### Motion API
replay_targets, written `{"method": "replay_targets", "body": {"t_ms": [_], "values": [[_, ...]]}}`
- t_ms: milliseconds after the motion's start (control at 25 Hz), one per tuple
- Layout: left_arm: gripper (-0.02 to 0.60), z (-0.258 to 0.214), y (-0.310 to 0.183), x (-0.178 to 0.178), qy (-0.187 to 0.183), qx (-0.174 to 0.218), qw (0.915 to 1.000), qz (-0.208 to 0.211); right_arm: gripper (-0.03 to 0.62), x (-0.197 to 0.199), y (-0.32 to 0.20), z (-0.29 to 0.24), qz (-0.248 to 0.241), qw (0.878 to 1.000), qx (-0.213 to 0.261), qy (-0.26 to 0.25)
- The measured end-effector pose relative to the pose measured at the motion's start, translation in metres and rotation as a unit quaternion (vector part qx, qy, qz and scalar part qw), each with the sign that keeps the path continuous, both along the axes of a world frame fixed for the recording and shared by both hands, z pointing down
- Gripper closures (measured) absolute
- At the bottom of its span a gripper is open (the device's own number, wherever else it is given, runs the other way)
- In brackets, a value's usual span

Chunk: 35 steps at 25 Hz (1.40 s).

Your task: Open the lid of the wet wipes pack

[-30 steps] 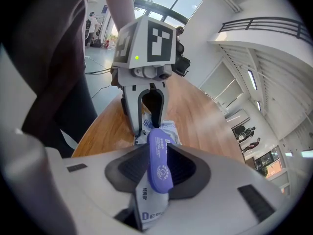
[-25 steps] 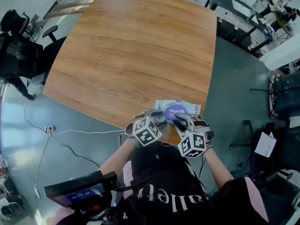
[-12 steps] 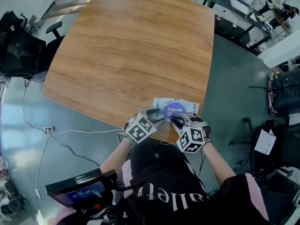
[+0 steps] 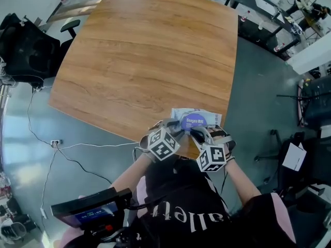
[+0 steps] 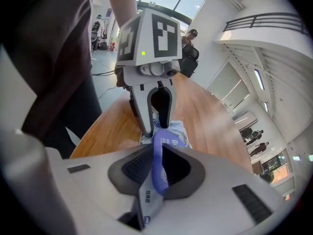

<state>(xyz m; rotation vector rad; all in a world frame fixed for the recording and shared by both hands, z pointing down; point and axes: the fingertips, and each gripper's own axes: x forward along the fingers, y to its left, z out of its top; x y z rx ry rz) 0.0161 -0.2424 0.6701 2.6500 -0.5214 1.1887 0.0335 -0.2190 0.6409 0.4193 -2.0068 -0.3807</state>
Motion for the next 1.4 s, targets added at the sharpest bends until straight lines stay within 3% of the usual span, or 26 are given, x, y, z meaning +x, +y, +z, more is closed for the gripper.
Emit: {"method": "replay_targets", "body": {"t_ms": [240, 320, 520, 680, 1120, 1400], "values": [[0.408, 0.000, 0.000, 0.000, 0.008, 0.000, 0.9999, -0.006, 0.534, 0.000, 0.000, -0.002, -0.002, 1.000, -0.002, 0.003], [0.410, 0.001, 0.000, 0.000, 0.008, 0.000, 1.0000, -0.005, 0.535, -0.002, -0.003, -0.012, 0.009, 1.000, 0.006, -0.020], [0.409, 0.001, 0.000, -0.002, 0.013, 0.001, 0.9999, -0.007, 0.557, -0.002, -0.045, -0.059, 0.077, 0.991, 0.047, -0.099], [0.410, 0.001, 0.001, -0.001, 0.015, -0.003, 0.9999, -0.007, 0.557, 0.010, -0.091, -0.069, 0.126, 0.985, 0.057, -0.107], [0.408, 0.003, -0.001, 0.001, 0.020, -0.008, 0.9997, -0.011, 0.557, 0.028, -0.151, -0.021, 0.193, 0.978, 0.002, -0.075], [0.409, 0.003, -0.001, -0.001, 0.022, -0.017, 0.9995, -0.017, 0.556, 0.030, -0.148, -0.040, 0.248, 0.960, -0.014, -0.133]]}}
